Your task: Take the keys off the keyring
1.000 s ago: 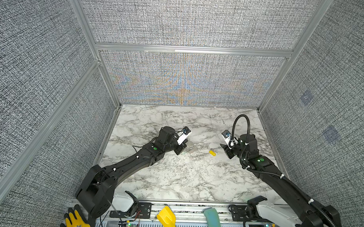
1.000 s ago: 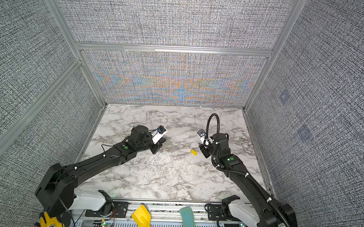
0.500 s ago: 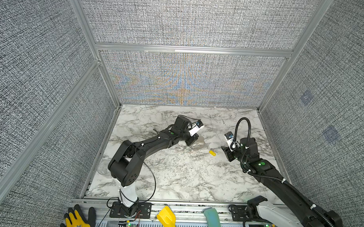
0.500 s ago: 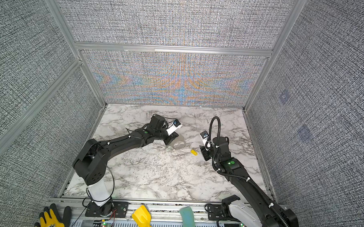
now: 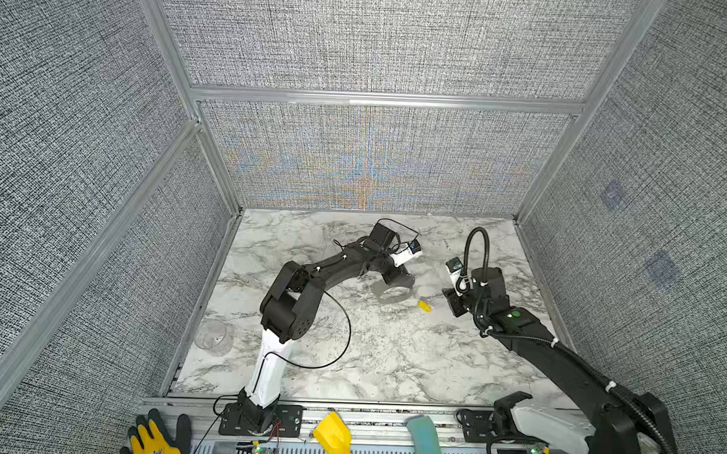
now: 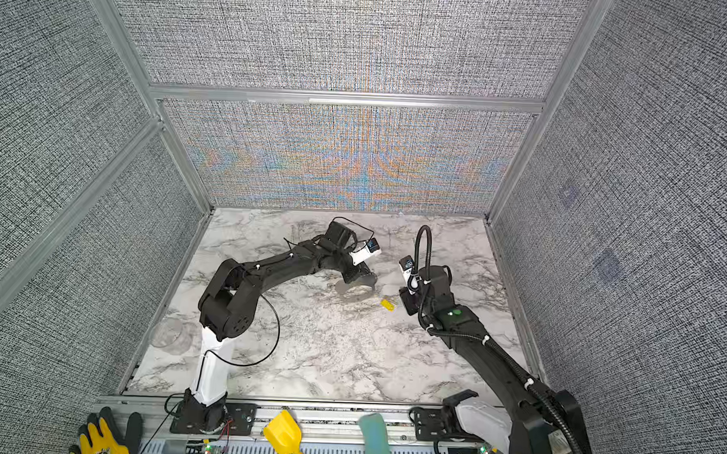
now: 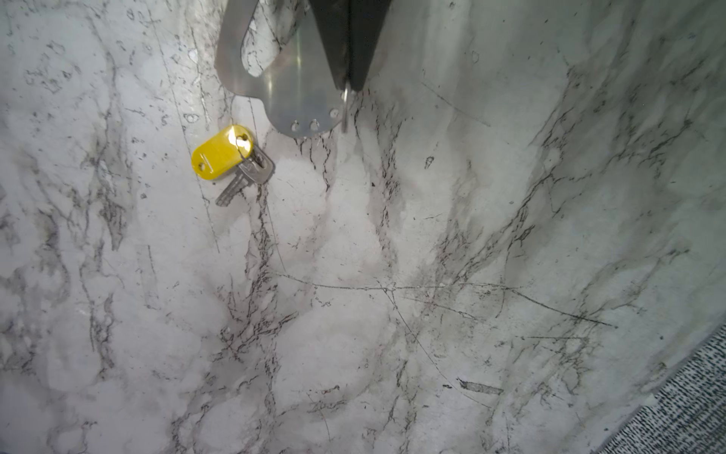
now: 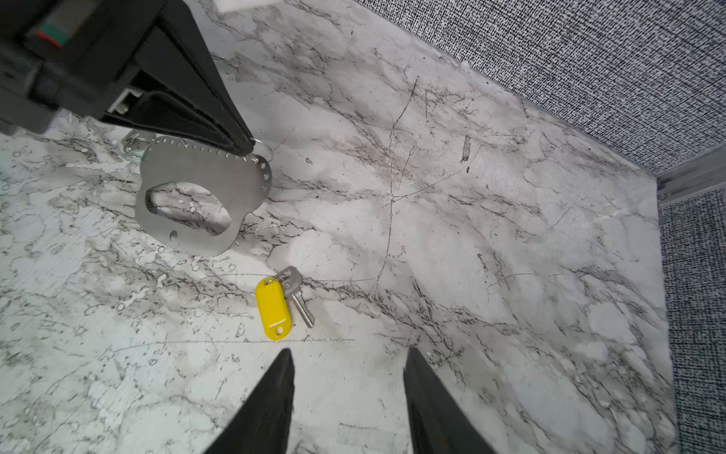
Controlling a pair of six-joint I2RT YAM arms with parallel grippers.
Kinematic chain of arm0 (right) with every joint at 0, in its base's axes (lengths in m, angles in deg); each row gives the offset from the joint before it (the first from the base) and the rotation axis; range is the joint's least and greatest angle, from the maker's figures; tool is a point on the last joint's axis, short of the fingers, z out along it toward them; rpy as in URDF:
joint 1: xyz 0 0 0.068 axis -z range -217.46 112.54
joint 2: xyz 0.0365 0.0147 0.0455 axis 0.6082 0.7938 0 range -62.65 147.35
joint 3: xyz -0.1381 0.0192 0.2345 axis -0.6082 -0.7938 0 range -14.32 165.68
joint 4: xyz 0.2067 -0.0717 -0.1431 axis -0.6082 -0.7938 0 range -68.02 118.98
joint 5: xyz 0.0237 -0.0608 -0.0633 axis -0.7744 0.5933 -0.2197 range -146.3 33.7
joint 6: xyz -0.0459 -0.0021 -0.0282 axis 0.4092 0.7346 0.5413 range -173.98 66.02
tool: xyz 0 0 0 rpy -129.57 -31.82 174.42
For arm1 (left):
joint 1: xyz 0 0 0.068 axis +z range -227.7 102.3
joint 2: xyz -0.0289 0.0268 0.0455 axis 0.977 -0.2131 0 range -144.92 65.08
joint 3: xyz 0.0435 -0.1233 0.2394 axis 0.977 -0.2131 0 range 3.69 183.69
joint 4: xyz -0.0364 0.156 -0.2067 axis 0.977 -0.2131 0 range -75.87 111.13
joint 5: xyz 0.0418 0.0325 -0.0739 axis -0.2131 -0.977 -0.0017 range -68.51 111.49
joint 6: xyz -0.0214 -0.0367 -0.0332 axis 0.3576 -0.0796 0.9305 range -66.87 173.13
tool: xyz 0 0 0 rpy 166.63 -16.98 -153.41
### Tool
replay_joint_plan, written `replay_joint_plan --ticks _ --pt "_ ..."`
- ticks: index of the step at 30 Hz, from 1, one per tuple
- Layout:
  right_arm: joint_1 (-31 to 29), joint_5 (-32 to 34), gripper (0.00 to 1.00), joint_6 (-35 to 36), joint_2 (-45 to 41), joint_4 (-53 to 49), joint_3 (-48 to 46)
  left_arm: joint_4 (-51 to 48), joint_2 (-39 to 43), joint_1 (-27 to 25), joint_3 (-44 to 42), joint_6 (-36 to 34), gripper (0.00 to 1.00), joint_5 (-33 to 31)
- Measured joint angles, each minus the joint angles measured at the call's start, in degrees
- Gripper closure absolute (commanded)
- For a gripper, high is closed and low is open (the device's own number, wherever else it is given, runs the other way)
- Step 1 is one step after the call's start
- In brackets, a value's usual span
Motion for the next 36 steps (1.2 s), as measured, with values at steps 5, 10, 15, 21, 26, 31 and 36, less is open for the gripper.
replay_joint_plan --ticks 5,10,15,21,26,31,36 --pt "0.4 1.7 0.52 0.6 1.4 -1.1 2.1 -1.8 2.0 0.0 1.3 -2.6 1.00 1.8" --pt "0.7 3.3 0.52 0.6 2.0 -2.6 4.0 -2.8 1.1 0.0 7.5 -4.3 1.00 5.1" --pt "0.8 5.5 0.52 0.6 1.2 -3.9 4.4 -2.4 0.5 0.0 11.9 -5.6 1.00 8.7" --pt "0.8 6.0 0.52 -0.2 0.9 -5.4 4.4 -2.1 2.8 0.1 5.4 -8.1 1.00 10.3" --pt "0.8 5.8 0.52 -1.6 1.2 -5.9 4.3 -2.3 4.5 0.9 -1.2 -9.4 1.00 9.4" --pt "0.7 4.9 0.52 -3.1 1.2 -7.1 4.3 -2.6 7.3 2.2 -7.3 -10.1 1.00 8.6" --pt "0.7 4.2 0.52 -5.1 1.9 -7.7 4.2 -2.1 11.3 3.8 -12.7 -11.1 1.00 7.2"
